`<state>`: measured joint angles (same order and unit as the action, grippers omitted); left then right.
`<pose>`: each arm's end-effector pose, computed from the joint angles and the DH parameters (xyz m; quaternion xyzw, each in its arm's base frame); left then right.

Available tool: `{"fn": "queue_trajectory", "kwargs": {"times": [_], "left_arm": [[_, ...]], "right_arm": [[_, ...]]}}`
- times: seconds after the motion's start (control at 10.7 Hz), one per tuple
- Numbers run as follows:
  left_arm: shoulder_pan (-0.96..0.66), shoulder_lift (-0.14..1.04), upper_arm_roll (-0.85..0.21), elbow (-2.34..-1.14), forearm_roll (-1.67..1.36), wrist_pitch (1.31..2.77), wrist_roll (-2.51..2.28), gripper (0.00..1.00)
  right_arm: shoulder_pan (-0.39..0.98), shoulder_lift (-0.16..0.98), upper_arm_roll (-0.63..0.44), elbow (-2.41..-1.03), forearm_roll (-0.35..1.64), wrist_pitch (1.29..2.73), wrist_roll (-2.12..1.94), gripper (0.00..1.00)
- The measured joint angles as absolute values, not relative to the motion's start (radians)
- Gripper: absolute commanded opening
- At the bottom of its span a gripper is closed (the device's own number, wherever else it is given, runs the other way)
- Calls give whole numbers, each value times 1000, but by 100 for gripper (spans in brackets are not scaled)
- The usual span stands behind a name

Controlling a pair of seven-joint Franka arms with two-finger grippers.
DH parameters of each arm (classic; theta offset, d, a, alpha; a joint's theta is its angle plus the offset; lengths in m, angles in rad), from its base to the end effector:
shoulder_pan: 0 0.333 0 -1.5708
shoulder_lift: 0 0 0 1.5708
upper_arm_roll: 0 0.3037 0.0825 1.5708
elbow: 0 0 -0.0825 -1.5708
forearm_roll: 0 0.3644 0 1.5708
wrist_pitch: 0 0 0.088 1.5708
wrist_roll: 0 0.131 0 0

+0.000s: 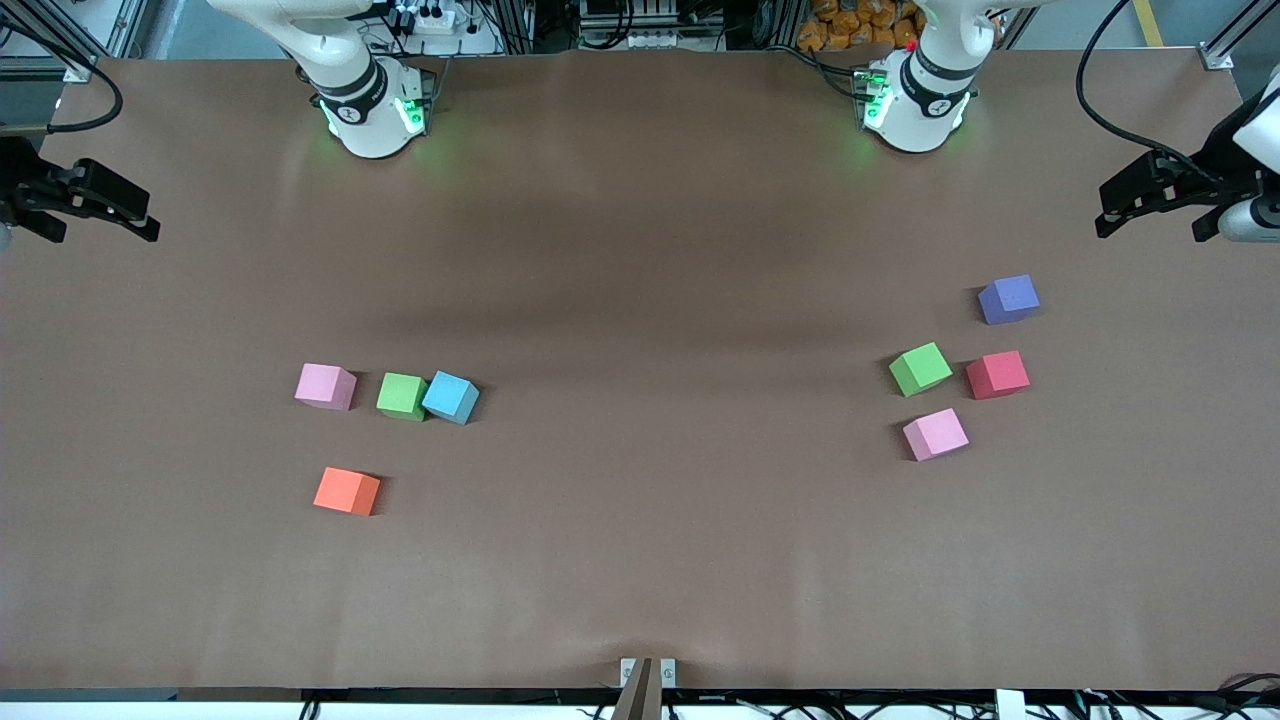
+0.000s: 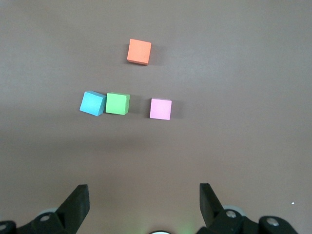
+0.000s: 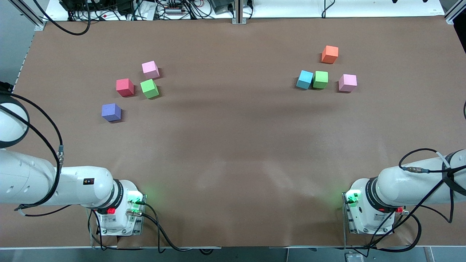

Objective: Arrange blocks into number 1
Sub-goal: 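Reach the left gripper toward the green cube beside the pink cube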

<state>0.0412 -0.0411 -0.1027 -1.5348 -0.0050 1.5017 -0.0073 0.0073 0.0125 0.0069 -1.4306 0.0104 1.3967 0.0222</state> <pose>0.5149 -0.0336 0.6197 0.9996 -0.0272 0.0039 0.0005 0.5190 0.0088 0.6289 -0.9997 0.0032 0.0233 0.0048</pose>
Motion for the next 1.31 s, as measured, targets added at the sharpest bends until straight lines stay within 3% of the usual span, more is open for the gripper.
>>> {"fn": "queue_trajectory", "kwargs": {"times": [0.65,1.31], "left_arm": [[39,-24,-104,-1542,-5,1507,-7,100],[56,186,-94,-1536,-5,1610,-54,100]], "right_arm": [[7,13,7,-1431,10,1398,22,100],[6,14,7,-1431,12,1399,22,100]]}}
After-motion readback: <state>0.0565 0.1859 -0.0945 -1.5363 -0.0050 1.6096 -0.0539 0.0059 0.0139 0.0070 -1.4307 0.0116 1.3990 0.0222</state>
